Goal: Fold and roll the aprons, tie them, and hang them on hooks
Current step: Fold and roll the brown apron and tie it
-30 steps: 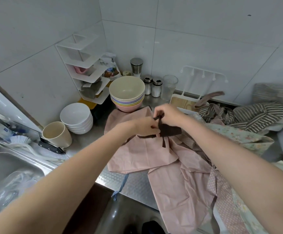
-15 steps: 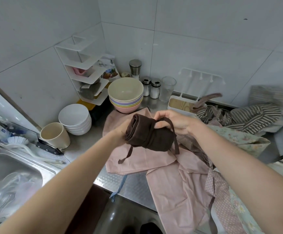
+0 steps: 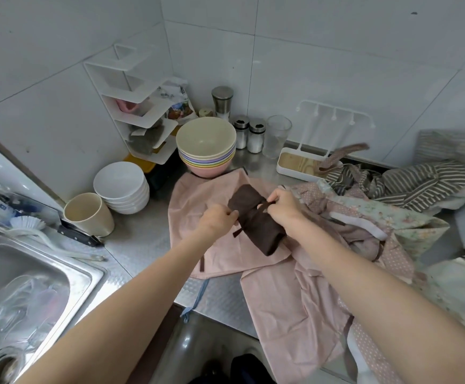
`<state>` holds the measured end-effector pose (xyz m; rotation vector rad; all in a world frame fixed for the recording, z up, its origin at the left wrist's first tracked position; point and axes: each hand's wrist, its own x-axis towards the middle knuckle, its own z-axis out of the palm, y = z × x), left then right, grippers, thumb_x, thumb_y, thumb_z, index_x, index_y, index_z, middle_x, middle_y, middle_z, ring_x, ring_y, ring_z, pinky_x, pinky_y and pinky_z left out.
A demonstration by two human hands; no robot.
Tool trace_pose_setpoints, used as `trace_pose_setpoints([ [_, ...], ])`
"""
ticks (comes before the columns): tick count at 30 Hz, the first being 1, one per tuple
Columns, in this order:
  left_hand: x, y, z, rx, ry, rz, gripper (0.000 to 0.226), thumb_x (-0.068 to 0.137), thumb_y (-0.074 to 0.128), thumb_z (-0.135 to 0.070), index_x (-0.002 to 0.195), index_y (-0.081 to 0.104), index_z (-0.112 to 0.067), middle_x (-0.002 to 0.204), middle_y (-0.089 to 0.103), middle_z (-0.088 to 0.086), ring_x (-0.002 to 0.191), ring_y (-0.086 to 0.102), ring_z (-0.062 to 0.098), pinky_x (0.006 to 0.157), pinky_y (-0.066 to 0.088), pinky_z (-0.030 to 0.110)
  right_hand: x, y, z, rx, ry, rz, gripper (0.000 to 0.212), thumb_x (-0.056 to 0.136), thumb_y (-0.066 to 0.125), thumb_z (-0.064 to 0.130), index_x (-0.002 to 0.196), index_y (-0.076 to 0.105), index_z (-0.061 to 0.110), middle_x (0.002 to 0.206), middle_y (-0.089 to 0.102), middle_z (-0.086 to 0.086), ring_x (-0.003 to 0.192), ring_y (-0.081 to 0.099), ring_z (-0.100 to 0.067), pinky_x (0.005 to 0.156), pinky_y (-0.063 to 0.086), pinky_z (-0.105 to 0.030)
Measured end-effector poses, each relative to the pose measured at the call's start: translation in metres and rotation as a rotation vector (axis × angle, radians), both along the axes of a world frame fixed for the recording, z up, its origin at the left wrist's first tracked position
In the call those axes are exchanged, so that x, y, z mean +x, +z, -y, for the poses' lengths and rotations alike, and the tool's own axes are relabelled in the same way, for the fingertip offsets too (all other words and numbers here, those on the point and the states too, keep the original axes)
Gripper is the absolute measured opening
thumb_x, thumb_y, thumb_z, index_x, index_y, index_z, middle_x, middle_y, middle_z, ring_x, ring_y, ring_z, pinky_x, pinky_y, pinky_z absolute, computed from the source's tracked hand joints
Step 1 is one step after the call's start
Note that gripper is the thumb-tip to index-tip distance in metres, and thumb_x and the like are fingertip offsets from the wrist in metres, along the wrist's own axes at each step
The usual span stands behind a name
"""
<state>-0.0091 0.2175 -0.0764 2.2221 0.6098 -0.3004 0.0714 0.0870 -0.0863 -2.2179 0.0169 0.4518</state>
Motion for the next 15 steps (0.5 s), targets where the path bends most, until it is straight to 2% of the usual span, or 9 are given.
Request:
trace_pose_setpoints([
  [1, -0.001, -0.001, 0.003, 0.033, -0.039, -0.011, 0.037, 0.099, 0.042, -0.027, 0.094, 0.069, -0.001, 0.082, 0.059, 0.007, 0.073, 0.054, 0.019, 0.065, 0.042, 0.026, -0.005, -0.007, 0.002, -0.062, 0.045, -0.013, 0.022, 0.078, 0.066, 0.002, 0.069, 0.052, 0.016, 0.076, 0.052, -0.001, 0.085, 0.050, -0.019, 0.074, 0.041, -0.028],
  [3, -0.004, -0.009, 0.010, -0.017, -0.105, -0.016, 0.035, 0.098, 0.046, -0.027, 0.080, 0.066, -0.004, 0.074, 0.056, 0.005, 0.074, 0.052, 0.020, 0.066, 0.044, 0.026, -0.020, -0.022, 0.005, -0.163, 0.138, -0.050, 0.015, 0.080, 0.065, 0.004, 0.075, 0.056, 0.014, 0.080, 0.054, -0.002, 0.086, 0.050, -0.017, 0.078, 0.042, -0.029],
  [5, -0.009, -0.017, 0.017, -0.264, -0.069, -0.035, 0.034, 0.096, 0.049, -0.025, 0.066, 0.058, -0.011, 0.063, 0.048, 0.001, 0.061, 0.047, 0.015, 0.057, 0.045, 0.021, -0.033, -0.034, 0.007, -0.238, 0.250, -0.051, 0.022, 0.081, 0.061, 0.005, 0.068, 0.050, 0.017, 0.086, 0.054, -0.004, 0.086, 0.051, -0.018, 0.077, 0.041, -0.028],
  [7, -0.012, -0.023, 0.020, -0.461, -0.012, -0.042, 0.032, 0.096, 0.052, -0.022, 0.066, 0.059, -0.014, 0.063, 0.046, -0.001, 0.058, 0.043, 0.010, 0.051, 0.039, 0.014, -0.036, -0.042, 0.012, -0.264, 0.394, -0.004, 0.020, 0.081, 0.056, 0.005, 0.067, 0.051, 0.018, 0.085, 0.057, -0.004, 0.086, 0.055, -0.021, 0.072, 0.040, -0.029],
  [9, -0.013, -0.030, 0.017, -0.602, 0.033, -0.065, 0.029, 0.095, 0.052, -0.020, 0.068, 0.062, -0.014, 0.066, 0.050, 0.002, 0.066, 0.047, 0.015, 0.057, 0.036, 0.018, -0.036, -0.044, 0.015, -0.169, 0.469, -0.011, 0.015, 0.085, 0.050, 0.002, 0.084, 0.063, 0.009, 0.081, 0.059, -0.005, 0.081, 0.057, -0.021, 0.070, 0.043, -0.030],
  [10, -0.013, -0.031, 0.015, -0.675, 0.061, -0.087, 0.028, 0.095, 0.051, -0.020, 0.070, 0.062, -0.014, 0.066, 0.054, 0.001, 0.068, 0.050, 0.013, 0.058, 0.038, 0.016, -0.035, -0.043, 0.017, -0.064, 0.434, -0.078, 0.018, 0.090, 0.046, 0.001, 0.091, 0.063, 0.004, 0.079, 0.058, -0.006, 0.074, 0.058, -0.019, 0.067, 0.046, -0.031],
  [12, -0.011, -0.030, 0.009, -0.744, 0.087, -0.171, 0.026, 0.096, 0.051, -0.024, 0.074, 0.061, -0.017, 0.073, 0.059, -0.005, 0.072, 0.052, 0.005, 0.059, 0.041, 0.013, -0.035, -0.039, 0.019, 0.235, 0.214, -0.297, 0.016, 0.098, 0.040, 0.009, 0.100, 0.055, 0.007, 0.075, 0.056, -0.008, 0.060, 0.060, -0.017, 0.056, 0.052, -0.030],
  [13, -0.009, -0.029, 0.007, -0.745, 0.080, -0.214, 0.024, 0.095, 0.051, -0.027, 0.076, 0.062, -0.019, 0.082, 0.059, -0.007, 0.080, 0.051, 0.005, 0.065, 0.042, 0.015, -0.033, -0.038, 0.020, 0.361, 0.098, -0.402, 0.014, 0.100, 0.039, 0.018, 0.100, 0.051, 0.011, 0.076, 0.057, -0.010, 0.061, 0.060, -0.018, 0.057, 0.053, -0.030],
  [15, -0.004, -0.028, 0.006, -0.729, 0.049, -0.286, 0.021, 0.095, 0.051, -0.030, 0.080, 0.064, -0.021, 0.095, 0.057, -0.005, 0.094, 0.045, 0.009, 0.078, 0.040, 0.021, -0.031, -0.039, 0.023, 0.439, 0.002, -0.506, 0.032, 0.101, 0.035, 0.034, 0.088, 0.052, 0.010, 0.074, 0.061, -0.012, 0.067, 0.060, -0.023, 0.068, 0.053, -0.032],
])
